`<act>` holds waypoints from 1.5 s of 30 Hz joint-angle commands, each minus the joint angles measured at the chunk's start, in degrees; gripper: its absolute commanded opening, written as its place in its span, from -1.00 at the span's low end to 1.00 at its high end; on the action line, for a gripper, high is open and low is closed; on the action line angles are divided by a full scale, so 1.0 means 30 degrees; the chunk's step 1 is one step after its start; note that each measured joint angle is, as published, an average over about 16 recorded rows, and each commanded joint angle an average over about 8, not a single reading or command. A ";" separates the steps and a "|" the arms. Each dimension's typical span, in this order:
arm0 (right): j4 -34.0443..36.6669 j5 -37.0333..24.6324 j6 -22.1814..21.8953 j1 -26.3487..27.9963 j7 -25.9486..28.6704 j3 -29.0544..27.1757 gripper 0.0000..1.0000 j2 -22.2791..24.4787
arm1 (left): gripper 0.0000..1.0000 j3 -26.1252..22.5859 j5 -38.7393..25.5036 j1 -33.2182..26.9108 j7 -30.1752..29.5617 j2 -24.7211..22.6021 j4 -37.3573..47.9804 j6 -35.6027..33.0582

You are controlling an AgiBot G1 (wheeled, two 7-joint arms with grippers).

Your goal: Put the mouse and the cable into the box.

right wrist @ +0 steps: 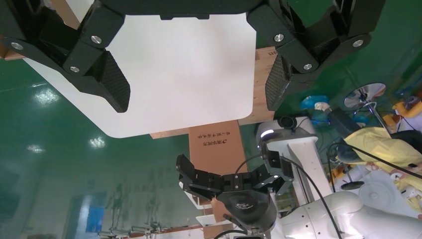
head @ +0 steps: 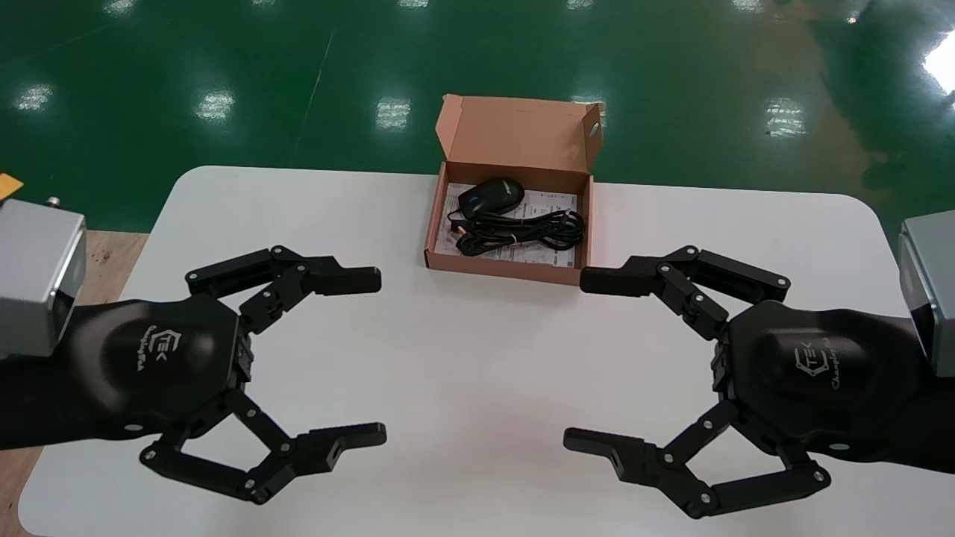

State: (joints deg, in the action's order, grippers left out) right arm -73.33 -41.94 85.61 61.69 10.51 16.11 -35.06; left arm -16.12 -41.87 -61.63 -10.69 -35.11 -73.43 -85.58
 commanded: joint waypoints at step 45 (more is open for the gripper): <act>0.0040 -0.0026 -0.0027 0.0034 -0.0027 0.0025 1.00 -0.0016 | 1.00 -0.0034 -0.0024 -0.0027 0.0014 -0.0030 0.0038 0.0031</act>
State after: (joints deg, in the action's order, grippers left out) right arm -73.21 -42.02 85.53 61.79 10.43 16.18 -35.11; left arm -16.22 -41.94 -61.71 -10.65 -35.20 -73.32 -85.49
